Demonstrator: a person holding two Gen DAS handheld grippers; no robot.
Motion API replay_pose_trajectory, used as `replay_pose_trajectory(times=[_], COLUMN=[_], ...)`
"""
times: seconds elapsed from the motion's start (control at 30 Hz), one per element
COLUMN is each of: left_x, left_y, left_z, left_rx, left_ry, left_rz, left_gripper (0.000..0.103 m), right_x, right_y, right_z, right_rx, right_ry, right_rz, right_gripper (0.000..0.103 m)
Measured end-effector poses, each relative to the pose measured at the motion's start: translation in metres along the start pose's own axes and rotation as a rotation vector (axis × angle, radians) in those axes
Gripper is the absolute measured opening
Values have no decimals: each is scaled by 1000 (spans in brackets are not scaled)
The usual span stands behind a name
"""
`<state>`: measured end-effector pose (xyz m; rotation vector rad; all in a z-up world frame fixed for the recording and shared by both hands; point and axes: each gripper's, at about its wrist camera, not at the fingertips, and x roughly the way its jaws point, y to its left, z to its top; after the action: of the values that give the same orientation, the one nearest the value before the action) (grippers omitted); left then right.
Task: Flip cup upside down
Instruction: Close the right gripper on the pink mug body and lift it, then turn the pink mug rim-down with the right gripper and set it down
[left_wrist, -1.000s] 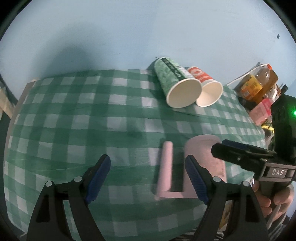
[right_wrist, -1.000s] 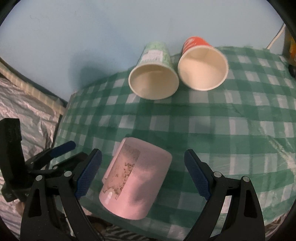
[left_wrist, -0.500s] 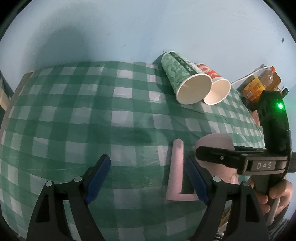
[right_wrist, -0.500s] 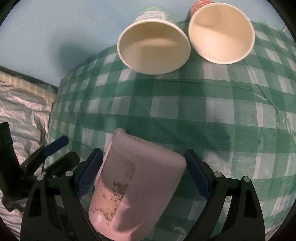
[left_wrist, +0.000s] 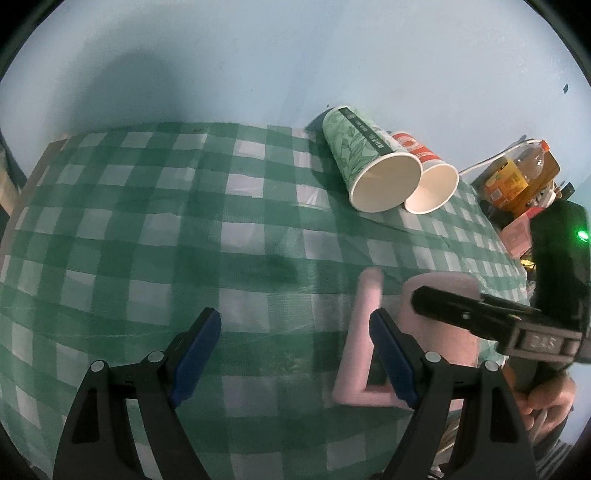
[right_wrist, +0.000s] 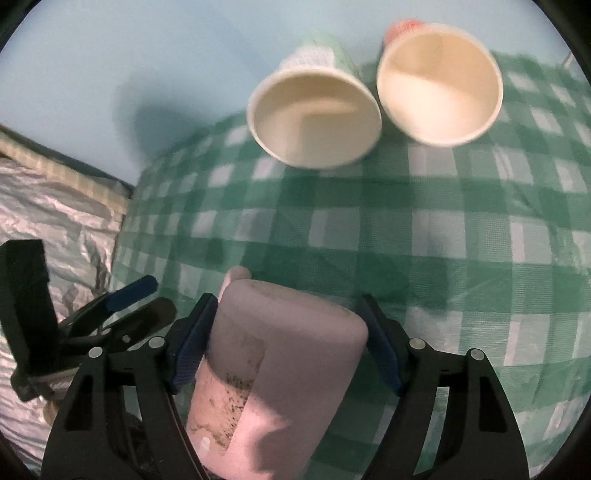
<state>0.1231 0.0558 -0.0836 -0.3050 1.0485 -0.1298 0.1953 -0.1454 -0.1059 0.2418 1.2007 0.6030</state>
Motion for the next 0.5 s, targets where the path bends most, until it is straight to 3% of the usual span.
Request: replay_pose_trajectory(times=[0.1,0.27,0.5], left_x=[-7,-20,-24], left_y=[2,11,14], left_z=[0,-5,-14], left_rx=[-33,-81,-106], left_ry=[-16,-49,-53], left_rz=[0,-7,-6], left_gripper=[84,84,84], right_x=[-19,-44,-56], right_y=[13,44,69], right_z=[-7,-27,-41], right_rx=[-90,-291,-451], right_ry=[-98,-303,-505], right_rz=[-32,-181,-345], right_gripper=[76,74,74])
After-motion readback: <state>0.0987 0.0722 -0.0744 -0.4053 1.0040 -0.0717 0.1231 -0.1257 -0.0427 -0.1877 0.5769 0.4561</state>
